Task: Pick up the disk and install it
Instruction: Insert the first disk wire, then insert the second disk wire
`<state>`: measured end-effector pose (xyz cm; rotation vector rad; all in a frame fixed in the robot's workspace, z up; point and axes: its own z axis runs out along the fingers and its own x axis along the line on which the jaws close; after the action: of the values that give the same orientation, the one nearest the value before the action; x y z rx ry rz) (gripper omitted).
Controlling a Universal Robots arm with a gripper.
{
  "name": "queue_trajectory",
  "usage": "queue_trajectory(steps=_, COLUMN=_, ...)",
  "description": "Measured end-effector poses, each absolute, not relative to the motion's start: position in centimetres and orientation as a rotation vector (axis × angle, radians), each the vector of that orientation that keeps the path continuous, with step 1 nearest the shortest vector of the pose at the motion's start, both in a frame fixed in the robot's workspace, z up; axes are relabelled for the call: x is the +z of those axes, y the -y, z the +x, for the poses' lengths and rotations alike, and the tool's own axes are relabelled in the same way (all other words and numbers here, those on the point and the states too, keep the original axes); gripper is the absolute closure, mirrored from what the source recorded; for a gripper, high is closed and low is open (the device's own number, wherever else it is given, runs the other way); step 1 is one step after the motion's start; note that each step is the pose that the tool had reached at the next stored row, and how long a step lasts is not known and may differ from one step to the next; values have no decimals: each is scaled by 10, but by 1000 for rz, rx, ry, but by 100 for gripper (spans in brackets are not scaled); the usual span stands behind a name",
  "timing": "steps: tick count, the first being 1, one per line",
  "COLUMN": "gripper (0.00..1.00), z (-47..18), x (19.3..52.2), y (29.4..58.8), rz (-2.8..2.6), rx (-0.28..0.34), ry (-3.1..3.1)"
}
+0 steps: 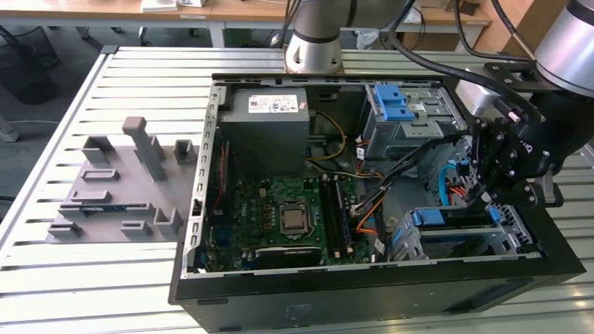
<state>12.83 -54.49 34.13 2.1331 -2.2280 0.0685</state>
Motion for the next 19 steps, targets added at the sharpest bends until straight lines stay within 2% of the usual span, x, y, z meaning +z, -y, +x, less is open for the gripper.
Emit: queue_trajectory(steps=19, gripper=89, z=125, x=342, y=545, rz=2133, rx=68, ry=2227)
